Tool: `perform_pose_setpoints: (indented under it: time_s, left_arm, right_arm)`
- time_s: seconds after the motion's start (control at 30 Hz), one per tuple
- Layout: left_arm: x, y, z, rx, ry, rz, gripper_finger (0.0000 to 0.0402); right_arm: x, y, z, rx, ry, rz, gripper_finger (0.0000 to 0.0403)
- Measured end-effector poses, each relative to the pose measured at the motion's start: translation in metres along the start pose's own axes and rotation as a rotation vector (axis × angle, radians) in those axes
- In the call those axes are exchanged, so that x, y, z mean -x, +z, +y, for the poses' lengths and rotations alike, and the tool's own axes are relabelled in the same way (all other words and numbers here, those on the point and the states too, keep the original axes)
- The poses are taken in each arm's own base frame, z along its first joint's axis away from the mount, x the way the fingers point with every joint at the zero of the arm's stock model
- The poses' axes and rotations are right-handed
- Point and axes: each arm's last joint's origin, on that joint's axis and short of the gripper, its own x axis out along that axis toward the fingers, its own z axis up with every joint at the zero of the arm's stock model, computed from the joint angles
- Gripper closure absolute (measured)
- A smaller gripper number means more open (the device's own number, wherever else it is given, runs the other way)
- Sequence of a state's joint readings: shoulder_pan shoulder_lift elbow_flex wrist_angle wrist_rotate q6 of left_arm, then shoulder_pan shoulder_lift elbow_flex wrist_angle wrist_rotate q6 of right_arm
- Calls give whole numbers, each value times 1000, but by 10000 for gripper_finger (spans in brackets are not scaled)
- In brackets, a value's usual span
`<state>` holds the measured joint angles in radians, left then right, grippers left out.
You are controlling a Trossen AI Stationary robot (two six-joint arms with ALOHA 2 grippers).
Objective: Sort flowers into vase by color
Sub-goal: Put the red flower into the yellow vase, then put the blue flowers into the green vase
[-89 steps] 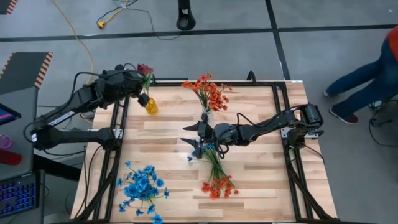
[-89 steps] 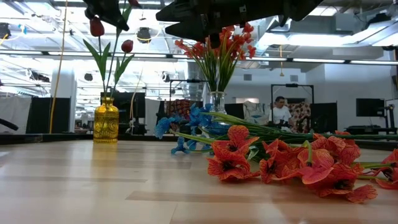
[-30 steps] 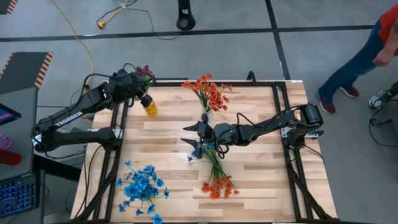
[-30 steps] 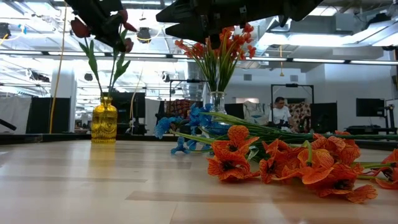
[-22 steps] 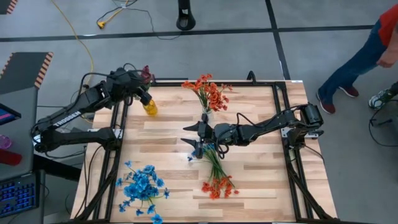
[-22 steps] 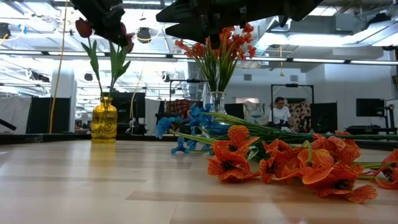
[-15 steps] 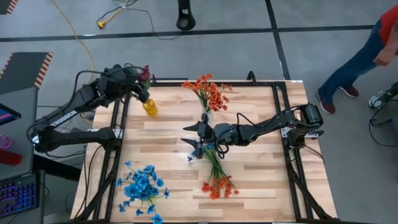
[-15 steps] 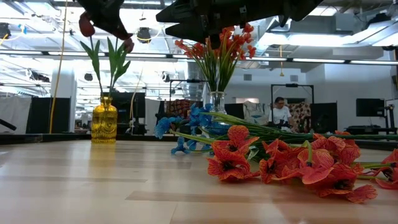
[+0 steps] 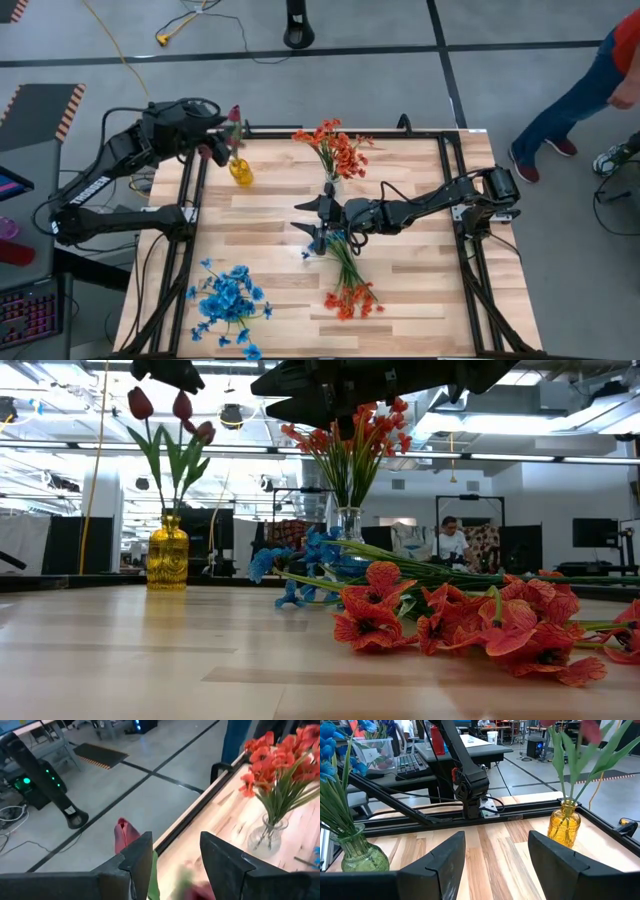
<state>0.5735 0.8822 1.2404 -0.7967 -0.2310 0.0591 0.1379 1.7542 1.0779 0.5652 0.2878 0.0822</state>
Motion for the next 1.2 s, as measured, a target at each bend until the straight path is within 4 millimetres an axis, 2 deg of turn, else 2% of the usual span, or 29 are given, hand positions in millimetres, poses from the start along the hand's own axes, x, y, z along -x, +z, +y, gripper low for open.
perform_pose_setpoints:
  time_s: [0.3, 0.5, 0.67, 0.83, 1.0, 1.2]
  left_arm:
    - [2, 1, 0, 3, -26, -4, 248]
    - [6, 4, -8, 11, -268, -51, 248]
    - [12, 8, -23, -18, -516, -109, 248]
    - [13, 2, -42, -72, -622, -91, 248]
    - [9, -7, -64, -112, -724, -117, 248]
    - [-4, -19, -90, -149, -789, -134, 248]
  right_arm:
    - [0, -1, 1, 3, 3, 5, 159]
    - [13, 8, 13, 18, 39, 32, 159]
    - [29, 12, 31, 44, 89, 93, 159]
    - [43, 6, 51, 68, 144, 181, 159]
    - [54, -8, 66, -48, 156, 311, 159]
    - [70, -27, 75, -226, 86, 522, 159]
